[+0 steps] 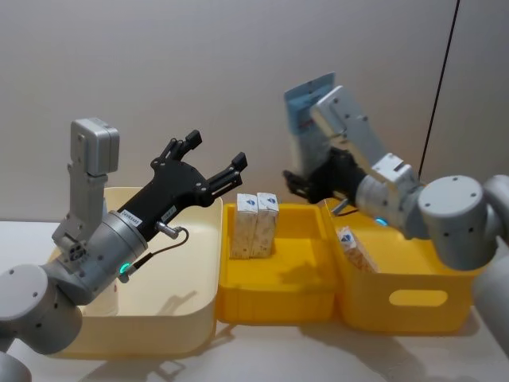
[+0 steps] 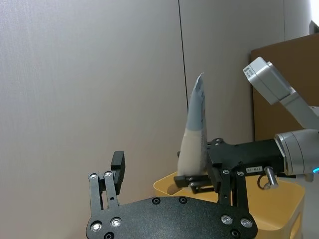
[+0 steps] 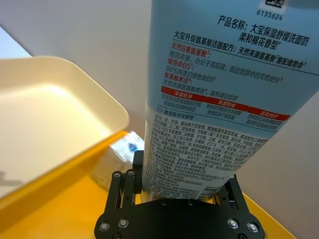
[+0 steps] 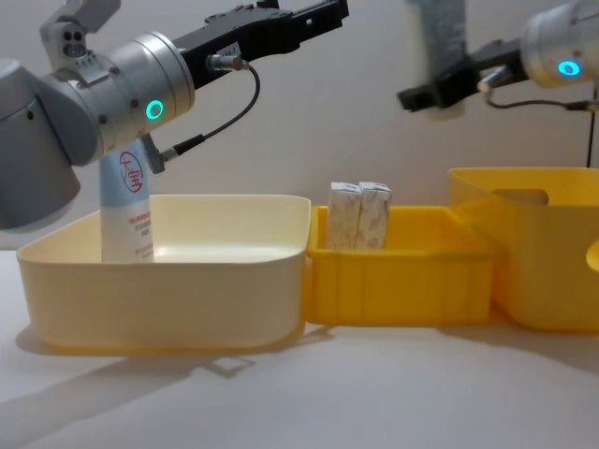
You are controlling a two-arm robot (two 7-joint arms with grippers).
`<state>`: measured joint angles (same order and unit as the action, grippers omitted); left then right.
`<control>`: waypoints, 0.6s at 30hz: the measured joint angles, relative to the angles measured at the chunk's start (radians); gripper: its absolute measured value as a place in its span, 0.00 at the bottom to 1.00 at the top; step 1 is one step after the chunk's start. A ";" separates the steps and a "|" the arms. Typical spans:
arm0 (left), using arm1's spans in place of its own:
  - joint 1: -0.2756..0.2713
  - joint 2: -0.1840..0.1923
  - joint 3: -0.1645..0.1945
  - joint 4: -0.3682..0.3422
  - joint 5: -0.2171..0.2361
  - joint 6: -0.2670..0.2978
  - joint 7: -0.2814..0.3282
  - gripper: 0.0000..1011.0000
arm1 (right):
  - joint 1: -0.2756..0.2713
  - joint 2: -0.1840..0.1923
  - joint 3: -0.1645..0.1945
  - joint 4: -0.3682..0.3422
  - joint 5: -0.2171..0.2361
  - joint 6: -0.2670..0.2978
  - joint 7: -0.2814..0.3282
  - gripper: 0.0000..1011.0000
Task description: Bimanual collaborative sorting of washing and personal care products
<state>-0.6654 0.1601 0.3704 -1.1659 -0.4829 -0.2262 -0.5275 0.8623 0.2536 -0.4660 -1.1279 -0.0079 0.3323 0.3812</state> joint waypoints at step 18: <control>0.000 0.000 0.000 0.000 0.000 0.000 0.000 0.99 | 0.089 0.068 0.030 0.073 -0.029 0.221 0.050 0.65</control>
<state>-0.6655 0.1600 0.3705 -1.1659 -0.4829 -0.2262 -0.5275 0.9517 0.3213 -0.4361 -1.0549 -0.0371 0.5535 0.4314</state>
